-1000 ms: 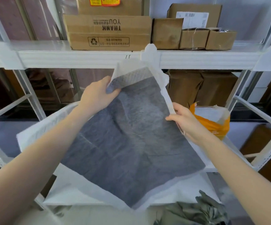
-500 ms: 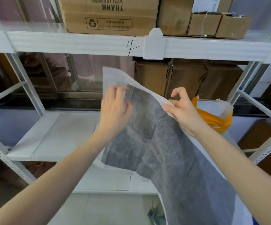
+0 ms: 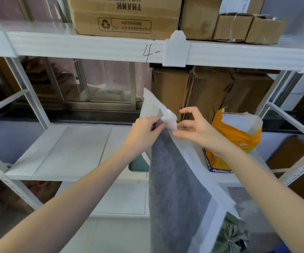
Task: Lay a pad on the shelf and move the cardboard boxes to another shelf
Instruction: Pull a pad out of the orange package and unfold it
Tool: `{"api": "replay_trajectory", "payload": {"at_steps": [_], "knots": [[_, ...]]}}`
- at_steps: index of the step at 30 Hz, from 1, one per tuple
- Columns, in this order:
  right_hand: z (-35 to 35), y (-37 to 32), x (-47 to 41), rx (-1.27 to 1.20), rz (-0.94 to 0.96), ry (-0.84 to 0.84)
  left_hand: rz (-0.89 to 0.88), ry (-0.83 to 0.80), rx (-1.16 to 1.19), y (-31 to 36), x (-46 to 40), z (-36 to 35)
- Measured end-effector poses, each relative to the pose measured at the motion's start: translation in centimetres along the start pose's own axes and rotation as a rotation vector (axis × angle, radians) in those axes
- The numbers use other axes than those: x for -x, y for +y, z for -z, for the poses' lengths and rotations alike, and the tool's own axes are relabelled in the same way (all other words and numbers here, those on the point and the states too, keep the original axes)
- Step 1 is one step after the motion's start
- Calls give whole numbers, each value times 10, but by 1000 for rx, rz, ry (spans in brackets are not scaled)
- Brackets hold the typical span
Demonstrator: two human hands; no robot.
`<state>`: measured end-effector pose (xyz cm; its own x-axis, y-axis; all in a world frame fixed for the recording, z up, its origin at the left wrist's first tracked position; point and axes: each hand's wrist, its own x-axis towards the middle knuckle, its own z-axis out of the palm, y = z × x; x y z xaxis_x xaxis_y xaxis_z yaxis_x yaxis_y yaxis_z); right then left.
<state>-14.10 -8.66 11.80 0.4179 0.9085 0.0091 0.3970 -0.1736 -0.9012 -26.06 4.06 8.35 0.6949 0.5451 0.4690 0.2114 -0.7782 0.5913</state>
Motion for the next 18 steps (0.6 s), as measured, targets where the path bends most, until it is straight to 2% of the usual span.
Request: {"api": "replay_trajectory", "payload": {"at_steps": [4, 7, 9, 12, 14, 18], "knots": [[-12, 3, 0, 270, 73, 83, 35, -33, -11, 4, -13, 4], [-14, -3, -4, 251, 212, 204, 51, -127, 43, 9, -17, 7], [-12, -9, -5, 222, 310, 226, 140, -164, 162, 8, -16, 7], [-8, -16, -6, 316, 434, 232, 311, -187, 313, -5, -10, -2], [-5, -19, -8, 338, 458, 241, 359, -242, 337, -14, -1, -9], [1, -26, -12, 304, 378, 283, 378, -430, 462, -23, 26, -24]]}}
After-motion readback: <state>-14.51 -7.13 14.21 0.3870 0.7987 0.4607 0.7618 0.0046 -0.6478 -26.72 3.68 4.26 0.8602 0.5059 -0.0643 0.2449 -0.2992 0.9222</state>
